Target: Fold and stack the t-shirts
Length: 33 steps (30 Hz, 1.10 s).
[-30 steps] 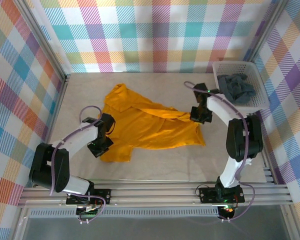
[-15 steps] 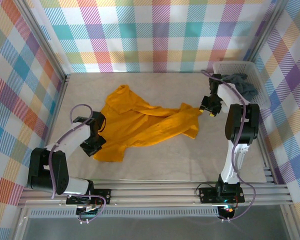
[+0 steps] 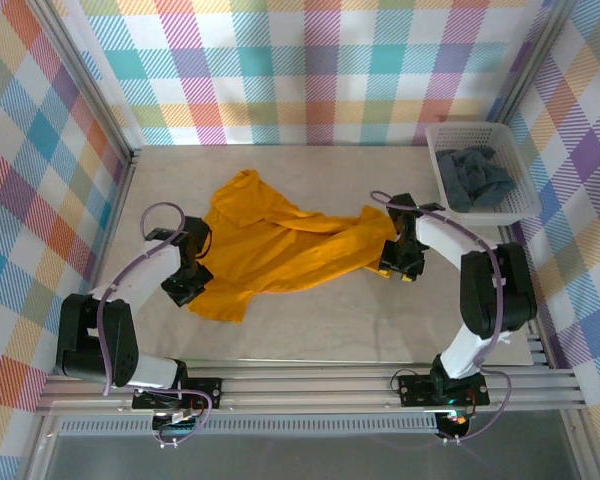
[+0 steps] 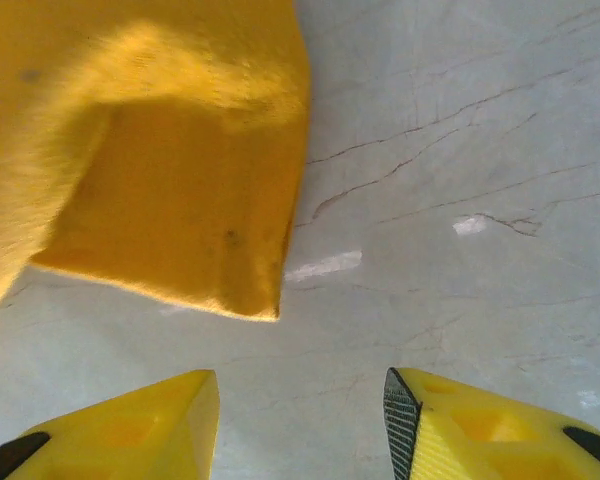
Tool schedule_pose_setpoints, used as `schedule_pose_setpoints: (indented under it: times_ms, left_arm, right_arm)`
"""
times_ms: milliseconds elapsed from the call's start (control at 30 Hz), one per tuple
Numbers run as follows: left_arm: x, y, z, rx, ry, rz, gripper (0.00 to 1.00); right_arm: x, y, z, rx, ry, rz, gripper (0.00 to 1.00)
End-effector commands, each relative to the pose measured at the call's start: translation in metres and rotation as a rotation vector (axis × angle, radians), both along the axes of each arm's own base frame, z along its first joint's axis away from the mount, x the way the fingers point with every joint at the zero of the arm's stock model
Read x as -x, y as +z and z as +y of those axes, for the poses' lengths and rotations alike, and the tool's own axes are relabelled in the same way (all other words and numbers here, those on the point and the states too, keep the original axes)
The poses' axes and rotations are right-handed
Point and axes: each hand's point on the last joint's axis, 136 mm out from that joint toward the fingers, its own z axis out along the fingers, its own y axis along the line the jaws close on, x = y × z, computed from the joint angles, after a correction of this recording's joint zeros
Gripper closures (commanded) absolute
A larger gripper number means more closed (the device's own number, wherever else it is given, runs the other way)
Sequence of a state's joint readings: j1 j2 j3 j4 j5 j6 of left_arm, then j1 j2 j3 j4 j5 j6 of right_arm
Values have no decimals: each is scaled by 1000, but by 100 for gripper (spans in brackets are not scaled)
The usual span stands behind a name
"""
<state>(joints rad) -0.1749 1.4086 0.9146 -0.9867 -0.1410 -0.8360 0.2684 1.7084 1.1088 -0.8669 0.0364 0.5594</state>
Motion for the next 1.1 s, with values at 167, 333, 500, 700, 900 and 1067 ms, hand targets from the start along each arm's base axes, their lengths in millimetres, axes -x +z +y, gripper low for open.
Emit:
schedule_pose_setpoints:
  times_ms: [167, 333, 500, 700, 900, 1067]
  left_arm:
    - [-8, 1, -2, 18, -9, -5, 100]
    - [-9, 2, -2, 21, -8, -7, 100]
    - [-9, 1, -3, 24, -4, -9, 100]
    - [-16, 6, -6, 41, 2, -36, 100]
    - [-65, 59, -19, 104, -2, -244, 100]
    - [-133, 155, -26, 167, 41, -536, 100]
  right_arm:
    - [-24, -16, 17, -39, 18, -4, 53]
    - [-31, -23, 18, -25, 49, 16, 59]
    - [-32, -31, 18, -23, 55, 28, 80]
    - [-39, -4, 14, -6, 39, -50, 100]
    - [-82, 92, 34, -116, 52, -298, 100]
    - [-128, 194, 55, -247, 59, -532, 100]
